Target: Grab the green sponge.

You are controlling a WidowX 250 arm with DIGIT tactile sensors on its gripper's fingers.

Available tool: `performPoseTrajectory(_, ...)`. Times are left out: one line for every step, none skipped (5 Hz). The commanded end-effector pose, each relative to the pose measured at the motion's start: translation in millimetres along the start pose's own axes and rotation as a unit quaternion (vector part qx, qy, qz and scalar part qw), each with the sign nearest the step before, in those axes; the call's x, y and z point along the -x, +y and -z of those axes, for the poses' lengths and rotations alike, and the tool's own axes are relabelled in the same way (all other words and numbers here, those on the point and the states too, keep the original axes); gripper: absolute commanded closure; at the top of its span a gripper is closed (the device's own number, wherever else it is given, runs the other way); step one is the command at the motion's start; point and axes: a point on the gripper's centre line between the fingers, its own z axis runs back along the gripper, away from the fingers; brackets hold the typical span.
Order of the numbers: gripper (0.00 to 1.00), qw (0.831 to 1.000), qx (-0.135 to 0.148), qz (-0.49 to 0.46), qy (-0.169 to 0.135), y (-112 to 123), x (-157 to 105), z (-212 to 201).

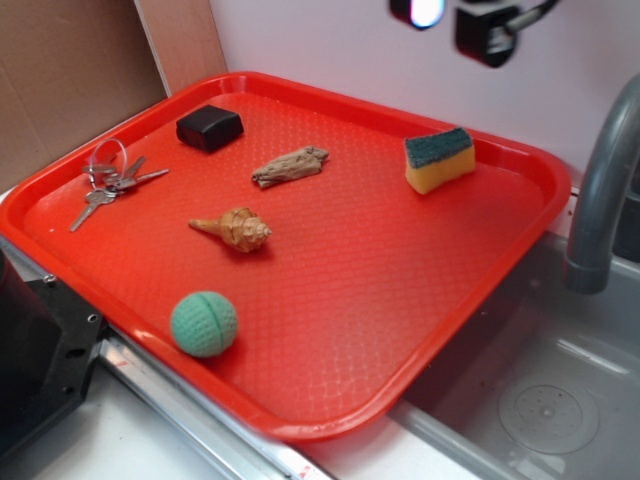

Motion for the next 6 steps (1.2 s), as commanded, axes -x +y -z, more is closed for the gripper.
performPoseTrajectory(0.00,0.999,0.002,-0.011,-0.043,-3,1,-26)
performPoseTrajectory(0.00,0.999,0.002,-0.011,-0.043,-3,1,-26)
performPoseTrajectory(0.00,0.999,-0.006,0.033,-0.017,-7,5,4)
performPoseTrajectory(0.00,0.998,-0.019,0.049,0.019,-8,18,33)
performPoseTrajectory(0.00,0.998,-0.021,0.052,0.029,-7,17,47)
performPoseTrajectory(0.00,0.998,-0.012,0.056,0.002,-5,4,53)
